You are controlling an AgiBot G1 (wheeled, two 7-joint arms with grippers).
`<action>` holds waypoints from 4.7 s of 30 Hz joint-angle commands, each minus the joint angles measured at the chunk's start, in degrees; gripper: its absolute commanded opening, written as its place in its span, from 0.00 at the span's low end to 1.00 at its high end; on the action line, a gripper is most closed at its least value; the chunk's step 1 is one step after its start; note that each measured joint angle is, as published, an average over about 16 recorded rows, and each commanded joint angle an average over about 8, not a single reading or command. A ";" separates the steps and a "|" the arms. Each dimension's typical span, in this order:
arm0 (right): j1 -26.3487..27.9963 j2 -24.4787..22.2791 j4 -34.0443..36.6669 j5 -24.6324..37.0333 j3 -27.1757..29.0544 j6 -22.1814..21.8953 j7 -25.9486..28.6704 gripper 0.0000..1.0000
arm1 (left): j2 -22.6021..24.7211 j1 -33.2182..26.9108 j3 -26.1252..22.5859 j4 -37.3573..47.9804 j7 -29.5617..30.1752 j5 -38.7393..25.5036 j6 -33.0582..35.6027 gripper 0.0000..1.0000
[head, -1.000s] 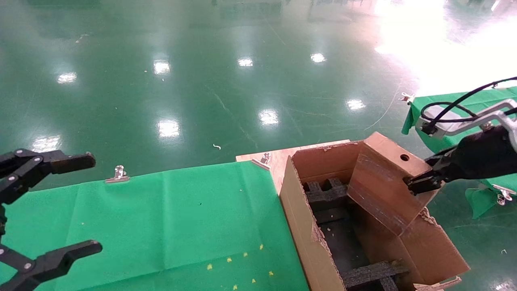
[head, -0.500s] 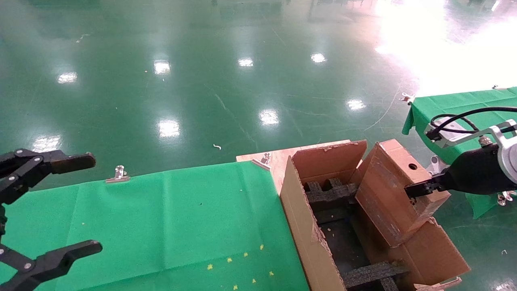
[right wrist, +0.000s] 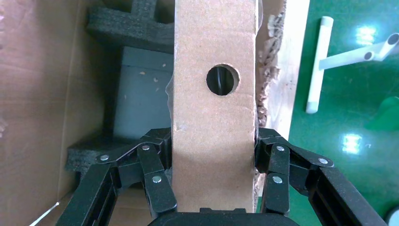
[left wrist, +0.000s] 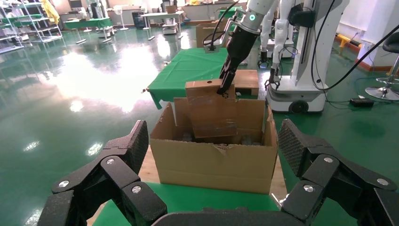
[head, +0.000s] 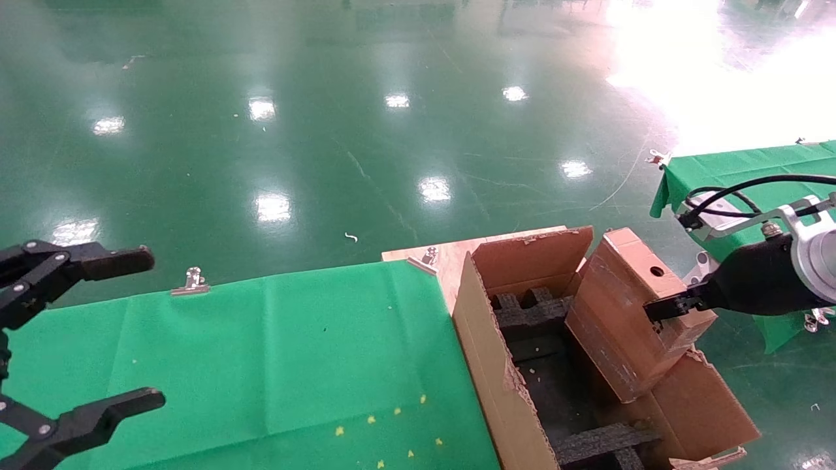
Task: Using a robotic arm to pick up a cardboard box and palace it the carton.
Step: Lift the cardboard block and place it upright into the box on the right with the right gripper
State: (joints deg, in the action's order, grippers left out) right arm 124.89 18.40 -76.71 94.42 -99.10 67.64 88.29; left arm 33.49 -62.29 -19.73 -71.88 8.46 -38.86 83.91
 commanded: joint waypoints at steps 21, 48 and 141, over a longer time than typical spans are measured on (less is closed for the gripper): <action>-3.49 3.03 -1.01 8.82 -2.67 -2.47 15.99 0.00 | 0.00 0.00 -0.01 0.01 -0.01 0.01 0.00 1.00; -10.82 5.49 -0.89 12.99 -5.71 -9.34 20.43 0.00 | -0.01 -0.01 -0.02 0.01 -0.01 0.02 -0.01 1.00; -18.84 15.28 12.19 11.28 -5.65 -24.82 19.79 1.00 | -0.02 0.00 -0.06 0.03 -0.04 0.05 -0.03 1.00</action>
State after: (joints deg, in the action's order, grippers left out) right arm 106.16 33.65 -64.89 104.90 -104.53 43.04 107.93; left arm 33.47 -62.30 -19.78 -71.86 8.42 -38.81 83.88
